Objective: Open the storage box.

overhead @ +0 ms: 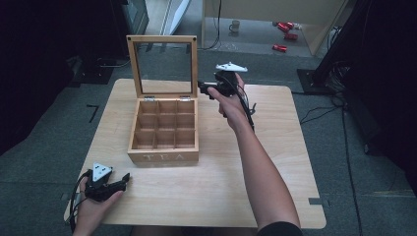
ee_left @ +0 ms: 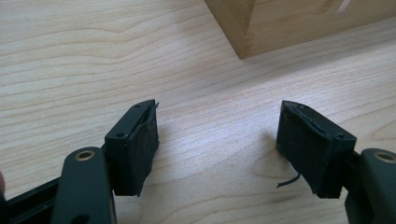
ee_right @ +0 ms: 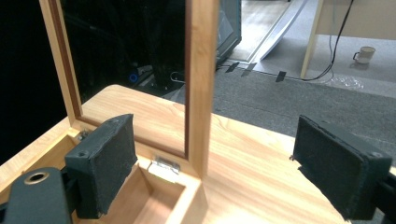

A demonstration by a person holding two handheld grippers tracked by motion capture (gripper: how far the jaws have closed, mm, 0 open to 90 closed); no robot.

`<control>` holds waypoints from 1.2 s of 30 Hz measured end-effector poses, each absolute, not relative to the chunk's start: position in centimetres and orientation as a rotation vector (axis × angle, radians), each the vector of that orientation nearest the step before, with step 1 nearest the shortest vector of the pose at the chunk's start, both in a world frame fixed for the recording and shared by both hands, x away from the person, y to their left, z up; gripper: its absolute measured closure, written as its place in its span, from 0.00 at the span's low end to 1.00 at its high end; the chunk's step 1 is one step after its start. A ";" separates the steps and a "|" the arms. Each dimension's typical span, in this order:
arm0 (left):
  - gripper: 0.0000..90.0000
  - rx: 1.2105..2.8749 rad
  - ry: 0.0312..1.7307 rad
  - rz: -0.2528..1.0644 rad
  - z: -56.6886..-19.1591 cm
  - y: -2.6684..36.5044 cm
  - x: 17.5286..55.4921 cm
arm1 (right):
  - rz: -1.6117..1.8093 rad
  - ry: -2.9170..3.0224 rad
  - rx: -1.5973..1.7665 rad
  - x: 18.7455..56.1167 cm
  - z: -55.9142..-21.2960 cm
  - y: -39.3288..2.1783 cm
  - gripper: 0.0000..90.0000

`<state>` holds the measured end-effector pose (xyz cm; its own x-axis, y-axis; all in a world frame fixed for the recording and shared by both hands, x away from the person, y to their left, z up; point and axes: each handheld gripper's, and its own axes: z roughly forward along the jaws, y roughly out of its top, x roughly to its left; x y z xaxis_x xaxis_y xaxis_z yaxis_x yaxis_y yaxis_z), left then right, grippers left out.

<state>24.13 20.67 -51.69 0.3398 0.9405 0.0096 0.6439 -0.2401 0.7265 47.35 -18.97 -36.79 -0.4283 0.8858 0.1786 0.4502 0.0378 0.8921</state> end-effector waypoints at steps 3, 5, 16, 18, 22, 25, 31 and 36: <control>0.33 1.975 1.385 0.605 -51.7 20.7 24.1 | 1.366 1.886 1.348 46.1 -36.9 -20.4 0.14; 0.33 1.974 1.385 0.606 -51.7 20.6 24.1 | 1.349 1.881 1.347 45.3 -37.0 -21.3 0.14; 0.33 1.974 1.388 0.606 -51.7 20.7 24.1 | 1.324 1.862 1.345 41.4 -37.6 -25.7 0.14; 0.33 1.976 1.388 0.606 -51.7 20.7 24.1 | 1.320 1.856 1.349 40.9 -37.7 -26.5 0.14; 0.33 1.977 1.388 0.607 -51.7 20.7 24.1 | 1.304 1.843 1.364 39.7 -38.2 -27.9 0.14; 0.33 1.977 1.388 0.606 -51.7 20.7 24.1 | 1.299 1.836 1.375 38.9 -38.6 -28.7 0.14; 0.33 1.977 1.388 0.607 -51.7 20.7 24.1 | 1.271 1.824 1.390 37.1 -39.4 -30.3 0.14; 0.33 1.977 1.388 0.606 -51.7 20.7 24.1 | 1.260 1.816 1.400 35.6 -40.2 -31.2 0.14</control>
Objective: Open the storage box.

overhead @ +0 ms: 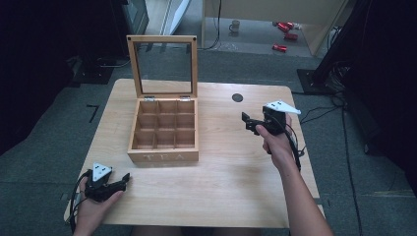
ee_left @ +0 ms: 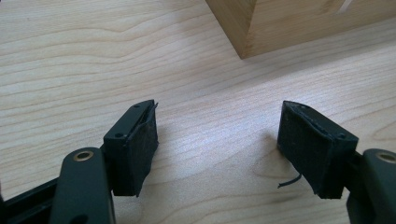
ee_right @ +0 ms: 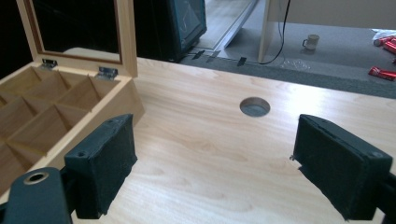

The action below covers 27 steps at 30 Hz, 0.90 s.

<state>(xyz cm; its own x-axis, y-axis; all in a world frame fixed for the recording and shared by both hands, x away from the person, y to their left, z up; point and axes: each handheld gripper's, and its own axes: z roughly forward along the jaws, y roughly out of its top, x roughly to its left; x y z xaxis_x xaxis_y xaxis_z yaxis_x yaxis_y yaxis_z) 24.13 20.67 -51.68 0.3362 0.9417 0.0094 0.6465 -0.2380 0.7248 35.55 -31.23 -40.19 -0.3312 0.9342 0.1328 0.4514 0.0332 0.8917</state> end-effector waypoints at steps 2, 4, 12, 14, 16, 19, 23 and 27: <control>0.33 1.977 1.388 0.606 -51.7 20.7 24.1 | 1.256 1.817 1.403 35.0 -40.5 -31.4 0.14; 0.33 1.978 1.387 0.606 -51.7 20.7 24.1 | 1.251 1.820 1.404 34.4 -41.0 -31.6 0.14; 0.33 1.978 1.387 0.606 -51.7 20.7 24.1 | 1.185 1.835 1.398 31.7 -43.1 -32.4 0.14; 0.33 1.977 1.387 0.606 -51.7 20.7 24.1 | 1.170 1.836 1.403 31.0 -43.7 -32.7 0.14; 0.33 1.977 1.387 0.606 -51.7 20.7 24.1 | 1.162 1.832 1.411 30.4 -44.2 -33.0 0.14; 0.33 1.977 1.387 0.606 -51.7 20.7 24.1 | 1.159 1.821 1.440 29.3 -45.0 -33.7 0.14; 0.33 1.977 1.387 0.606 -51.7 20.7 24.1 | 1.150 1.799 1.484 28.1 -46.0 -34.9 0.14; 0.33 1.977 1.387 0.605 -51.7 20.7 24.1 | 1.137 1.780 1.522 26.8 -46.8 -36.0 0.14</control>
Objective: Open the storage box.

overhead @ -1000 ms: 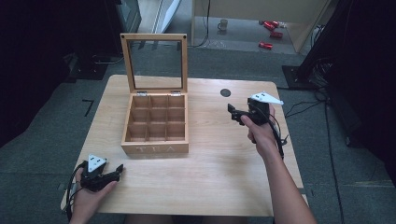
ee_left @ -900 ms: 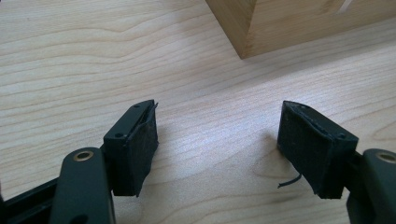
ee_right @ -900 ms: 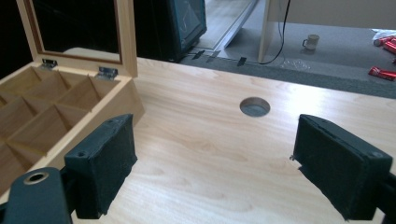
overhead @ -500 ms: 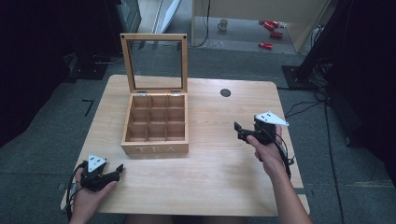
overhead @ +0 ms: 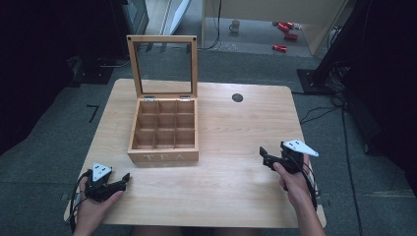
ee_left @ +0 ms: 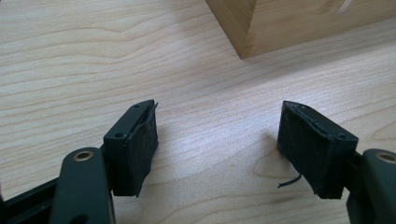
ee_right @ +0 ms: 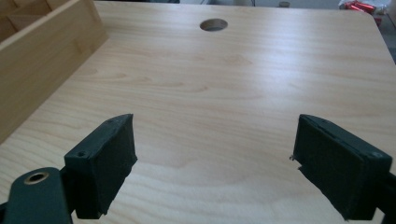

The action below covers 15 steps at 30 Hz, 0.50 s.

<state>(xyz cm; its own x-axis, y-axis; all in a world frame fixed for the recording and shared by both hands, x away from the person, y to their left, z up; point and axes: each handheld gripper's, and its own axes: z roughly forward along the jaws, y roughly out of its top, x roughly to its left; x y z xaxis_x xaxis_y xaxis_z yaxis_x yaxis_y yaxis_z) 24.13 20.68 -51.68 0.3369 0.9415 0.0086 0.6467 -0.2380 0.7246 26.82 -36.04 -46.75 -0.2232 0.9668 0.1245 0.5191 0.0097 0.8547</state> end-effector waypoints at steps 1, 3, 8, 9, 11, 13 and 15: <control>0.33 1.978 1.387 0.605 -51.7 20.7 24.1 | 1.133 1.775 1.527 26.5 -47.0 -36.3 0.14; 0.33 1.978 1.387 0.605 -51.7 20.7 24.1 | 1.121 1.770 1.542 25.8 -47.5 -36.9 0.14; 0.33 1.978 1.387 0.605 -51.7 20.7 24.1 | 1.085 1.760 1.589 24.3 -49.0 -38.1 0.14; 0.33 1.977 1.387 0.605 -51.7 20.7 24.1 | 1.078 1.758 1.601 24.0 -49.3 -38.3 0.14; 0.33 1.977 1.387 0.606 -51.7 20.7 24.1 | 1.058 1.759 1.621 23.5 -49.9 -38.7 0.14; 0.33 1.976 1.388 0.606 -51.7 20.7 24.1 | 1.025 1.762 1.628 22.9 -50.4 -39.1 0.14; 0.33 1.976 1.388 0.606 -51.7 20.7 24.1 | 1.008 1.761 1.637 22.5 -50.7 -39.4 0.14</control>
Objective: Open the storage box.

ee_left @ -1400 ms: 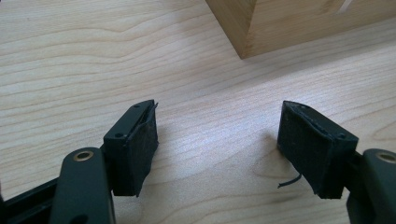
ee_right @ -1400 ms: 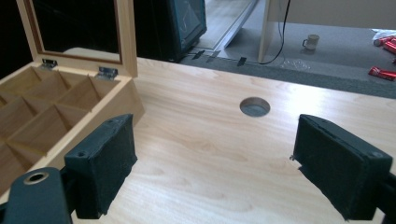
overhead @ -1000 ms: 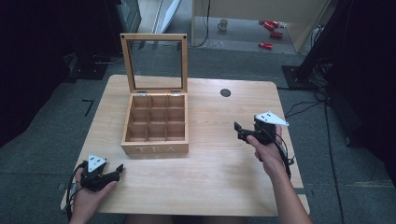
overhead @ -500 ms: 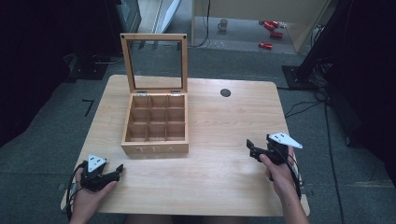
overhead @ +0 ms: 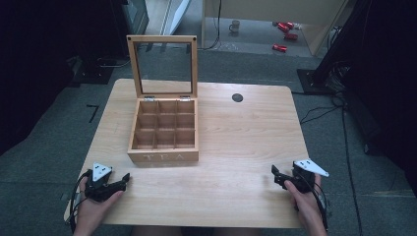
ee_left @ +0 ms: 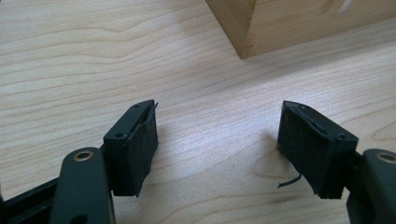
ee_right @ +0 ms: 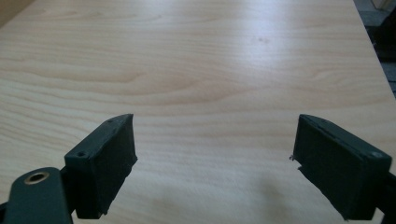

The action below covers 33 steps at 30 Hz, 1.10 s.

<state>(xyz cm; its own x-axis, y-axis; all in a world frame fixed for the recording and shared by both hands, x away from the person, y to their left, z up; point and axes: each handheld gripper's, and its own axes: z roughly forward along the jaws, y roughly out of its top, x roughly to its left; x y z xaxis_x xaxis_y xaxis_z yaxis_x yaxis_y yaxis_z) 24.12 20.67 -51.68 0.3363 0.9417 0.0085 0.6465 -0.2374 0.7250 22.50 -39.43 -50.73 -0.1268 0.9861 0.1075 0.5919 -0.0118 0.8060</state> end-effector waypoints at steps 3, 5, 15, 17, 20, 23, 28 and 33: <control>0.33 1.977 1.387 0.606 -51.7 20.7 24.1 | 0.982 1.758 1.654 21.8 -51.2 -40.0 0.14; 0.33 1.977 1.387 0.606 -51.7 20.7 24.1 | 0.959 1.756 1.671 21.4 -51.6 -40.3 0.14; 0.33 1.976 1.387 0.606 -51.7 20.7 24.1 | 0.822 1.773 1.729 20.1 -52.5 -40.7 0.14; 0.33 1.976 1.387 0.606 -51.7 20.7 24.1 | 0.810 1.774 1.720 20.1 -52.5 -40.5 0.14; 0.33 1.976 1.387 0.606 -51.7 20.7 24.1 | 0.801 1.776 1.717 20.1 -52.5 -40.4 0.14; 0.33 1.976 1.387 0.606 -51.7 20.7 24.1 | 0.802 1.774 1.723 20.1 -52.5 -40.5 0.14; 0.33 1.977 1.387 0.605 -51.7 20.7 24.1 | 0.803 1.777 1.722 20.2 -52.5 -40.5 0.14; 0.33 1.977 1.386 0.605 -51.7 20.7 24.1 | 0.803 1.777 1.723 20.2 -52.5 -40.5 0.14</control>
<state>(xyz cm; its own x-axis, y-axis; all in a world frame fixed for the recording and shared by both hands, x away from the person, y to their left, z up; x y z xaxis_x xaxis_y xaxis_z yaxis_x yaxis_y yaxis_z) 24.12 20.69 -51.69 0.3374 0.9413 0.0079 0.6463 -0.2378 0.7251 20.15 -40.45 -52.54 -0.0435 0.9987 0.0284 0.6815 0.0089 0.7317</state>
